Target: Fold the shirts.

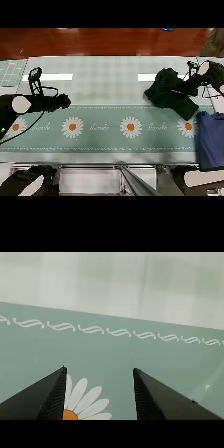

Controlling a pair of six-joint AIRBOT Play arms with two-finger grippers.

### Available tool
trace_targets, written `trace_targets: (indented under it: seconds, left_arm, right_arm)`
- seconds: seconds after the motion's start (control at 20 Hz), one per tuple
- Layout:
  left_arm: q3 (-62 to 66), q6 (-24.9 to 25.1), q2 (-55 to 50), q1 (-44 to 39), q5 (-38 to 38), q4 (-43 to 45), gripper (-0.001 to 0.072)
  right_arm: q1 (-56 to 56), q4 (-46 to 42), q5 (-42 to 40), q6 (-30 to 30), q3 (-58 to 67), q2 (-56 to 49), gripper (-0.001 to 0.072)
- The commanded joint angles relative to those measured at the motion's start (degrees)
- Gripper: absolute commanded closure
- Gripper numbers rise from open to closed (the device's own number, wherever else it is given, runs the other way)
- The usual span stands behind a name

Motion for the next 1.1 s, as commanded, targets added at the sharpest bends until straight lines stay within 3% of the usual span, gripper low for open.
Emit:
trace_targets:
  seconds: [0.0, 0.1, 0.2, 0.3, 0.6, 0.8, 1.05]
  left_arm:
    - [-0.24, 0.59, 0.04, -0.07, 0.79, -1.29, 0.02]
    - [-0.2, 0.72, 0.09, -0.07, 0.61, -1.27, 0.02]
    - [0.9, 4.07, 0.7, 0.48, -0.79, -0.13, 0.02]
    - [3.08, 3.96, 3.54, 2.84, -1.22, 3.52, 0.0201]
    - [6.64, 3.98, 14.91, 8.85, -2.49, 3.26, 0.0201]
    - [6.51, 3.98, 18.18, 8.02, -8.2, 2.73, 0.0201]
    - [6.38, 3.98, 18.82, 4.5, -9.57, 1.29, 0.0201]
  right_arm:
    - [2.01, 5.2, -1.6, -4.09, -0.28, -2.29, 0.0687]
    - [3.45, 5.31, -1.4, -6.95, 0.52, -1.55, 0.0687]
    - [4.46, 5.09, -0.35, -7.67, 3.93, 1.09, 0.0687]
    - [4.85, 4.98, 1.16, -8.13, 10.14, 5.4, 0.0687]
    - [4.85, 5.44, -0.46, -8.74, 32.33, 18.12, 0.0687]
    - [4.85, 12.39, -0.5, -10.38, 43.89, 21.11, 0.0687]
    - [4.85, 22.16, -8.04, -13.46, 45.48, 27.21, 0.0687]
